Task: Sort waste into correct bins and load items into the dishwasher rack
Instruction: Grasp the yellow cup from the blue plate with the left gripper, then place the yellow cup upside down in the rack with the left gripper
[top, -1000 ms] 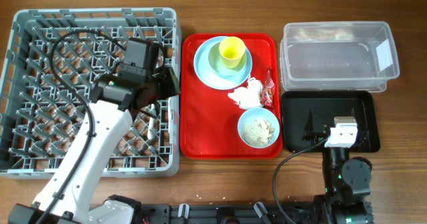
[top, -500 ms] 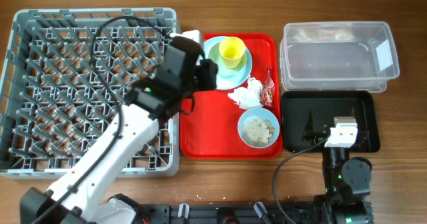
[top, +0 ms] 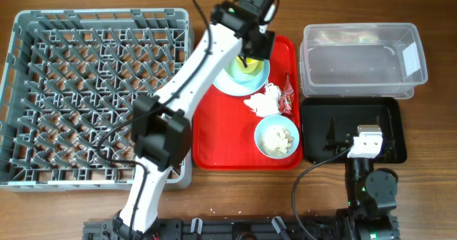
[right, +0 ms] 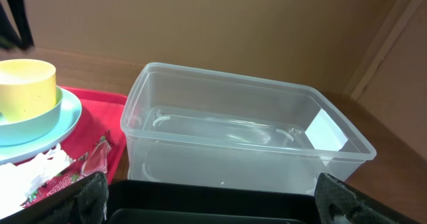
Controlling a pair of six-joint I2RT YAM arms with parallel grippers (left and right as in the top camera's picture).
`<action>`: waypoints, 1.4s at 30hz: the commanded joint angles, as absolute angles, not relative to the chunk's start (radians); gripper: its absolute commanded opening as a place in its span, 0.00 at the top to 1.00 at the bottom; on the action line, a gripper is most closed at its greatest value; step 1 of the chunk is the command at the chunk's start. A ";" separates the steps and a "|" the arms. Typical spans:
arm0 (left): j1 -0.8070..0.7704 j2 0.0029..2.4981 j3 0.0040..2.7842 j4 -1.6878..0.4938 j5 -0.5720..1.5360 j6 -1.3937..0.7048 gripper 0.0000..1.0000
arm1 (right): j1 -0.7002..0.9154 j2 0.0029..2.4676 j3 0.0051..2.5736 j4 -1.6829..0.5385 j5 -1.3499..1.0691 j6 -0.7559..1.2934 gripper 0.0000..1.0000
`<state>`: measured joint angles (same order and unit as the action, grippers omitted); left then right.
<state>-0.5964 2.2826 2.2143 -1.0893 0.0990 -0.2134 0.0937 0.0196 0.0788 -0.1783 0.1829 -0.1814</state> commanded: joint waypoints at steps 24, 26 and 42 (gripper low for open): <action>-0.629 2.322 2.135 -1.014 -0.099 -0.186 0.96 | 0.098 0.014 0.080 -0.175 0.175 -0.183 0.00; -0.602 2.222 2.197 -1.106 -0.098 -0.186 0.96 | 0.098 0.014 0.080 -0.175 0.175 -0.183 0.00; 0.113 2.156 1.970 -1.358 1.469 0.305 0.96 | 0.098 0.014 0.080 -0.176 0.175 -0.183 0.00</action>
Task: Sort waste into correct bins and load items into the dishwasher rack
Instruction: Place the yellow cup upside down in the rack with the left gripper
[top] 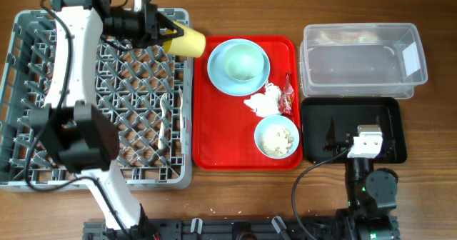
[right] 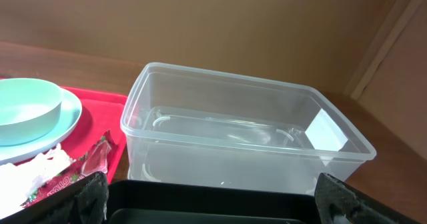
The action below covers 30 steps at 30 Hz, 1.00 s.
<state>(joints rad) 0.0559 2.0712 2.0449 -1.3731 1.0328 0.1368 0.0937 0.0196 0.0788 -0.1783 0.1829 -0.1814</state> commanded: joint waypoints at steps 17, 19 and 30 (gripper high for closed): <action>0.204 2.343 1.856 -1.370 1.085 0.307 0.96 | 0.098 0.014 0.080 -0.176 0.175 -0.183 0.00; 0.216 2.343 1.856 -1.378 0.976 0.307 0.96 | 0.098 0.014 0.080 -0.176 0.175 -0.183 0.00; 0.230 2.276 1.858 -1.393 0.836 0.273 0.22 | 0.098 0.014 0.080 -0.176 0.175 -0.183 0.00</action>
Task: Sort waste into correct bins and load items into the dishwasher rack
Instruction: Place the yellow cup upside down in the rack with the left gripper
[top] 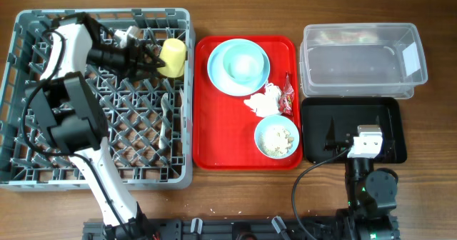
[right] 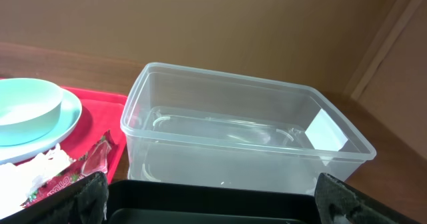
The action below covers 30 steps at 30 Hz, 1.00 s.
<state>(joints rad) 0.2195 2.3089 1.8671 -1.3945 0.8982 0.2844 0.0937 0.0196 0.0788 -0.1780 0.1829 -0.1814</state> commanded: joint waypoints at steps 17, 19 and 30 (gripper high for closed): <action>-0.051 1.936 1.831 -1.097 0.346 -0.219 0.96 | 0.098 0.014 0.080 -0.175 0.175 -0.183 0.00; -0.094 1.958 1.831 -1.041 0.173 -0.303 0.96 | 0.098 0.014 0.080 -0.175 0.175 -0.183 0.00; -0.120 2.003 1.683 -0.987 -0.051 -0.319 0.96 | 0.098 0.014 0.080 -0.176 0.175 -0.183 0.00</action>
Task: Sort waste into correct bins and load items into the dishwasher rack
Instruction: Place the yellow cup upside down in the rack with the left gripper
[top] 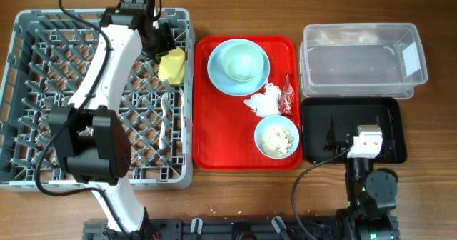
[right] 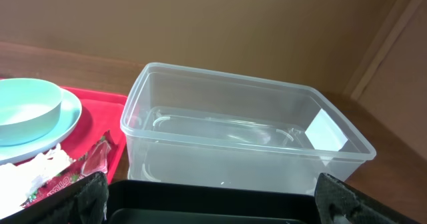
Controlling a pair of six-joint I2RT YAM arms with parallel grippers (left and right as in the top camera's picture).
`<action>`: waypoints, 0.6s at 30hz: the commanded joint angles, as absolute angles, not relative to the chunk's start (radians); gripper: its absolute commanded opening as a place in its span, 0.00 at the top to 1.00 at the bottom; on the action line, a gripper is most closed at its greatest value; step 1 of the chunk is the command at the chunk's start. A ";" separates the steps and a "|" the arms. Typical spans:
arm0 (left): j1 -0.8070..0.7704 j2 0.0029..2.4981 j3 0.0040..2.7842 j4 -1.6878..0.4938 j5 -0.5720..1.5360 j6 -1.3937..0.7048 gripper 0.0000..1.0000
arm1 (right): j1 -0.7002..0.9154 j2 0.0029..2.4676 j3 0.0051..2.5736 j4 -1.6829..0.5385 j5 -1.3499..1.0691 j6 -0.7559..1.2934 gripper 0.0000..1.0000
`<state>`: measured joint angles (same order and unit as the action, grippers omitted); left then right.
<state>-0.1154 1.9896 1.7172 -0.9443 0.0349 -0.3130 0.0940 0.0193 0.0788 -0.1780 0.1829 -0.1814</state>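
A yellow cup (top: 172,66) lies low in the grey dishwasher rack (top: 28,90), in its back right corner. My left gripper (top: 164,46) reaches down from behind and stays shut on the cup. On the red tray (top: 207,147) stand a light blue plate holding a bowl (top: 239,61), a crumpled white tissue (top: 263,101), a red wrapper (top: 288,93) and a small bowl of food scraps (top: 277,138). My right gripper (right: 217,201) rests open over the black bin (right: 200,201), holding nothing.
A clear plastic bin (right: 247,127) stands behind the black bin at the right. A metal utensil (top: 166,118) lies in the rack near its right wall. The left arm stretches across the rack's back half.
The left arm has swung round and now reaches in from the rack's back edge. The yellow cup sits slightly lower and nearer the front in the same corner. The right arm is unchanged.
My left gripper was first at the yellow cup standing in the bowl on the blue plate. It then held the cup sideways over the rack's back right edge, afterwards inside that corner. Now the cup lies low in the rack there.
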 commanded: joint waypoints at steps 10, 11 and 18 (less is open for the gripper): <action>-0.120 1.575 1.683 -1.127 -0.120 -0.455 0.83 | 0.098 0.014 0.080 -0.176 0.175 -0.183 0.00; -0.120 1.526 1.683 -1.127 -0.117 -0.458 0.67 | 0.098 0.014 0.080 -0.176 0.175 -0.183 0.00; -0.120 1.262 1.683 -1.343 -0.117 -0.450 0.00 | 0.098 0.016 0.080 -0.173 0.201 -0.262 0.00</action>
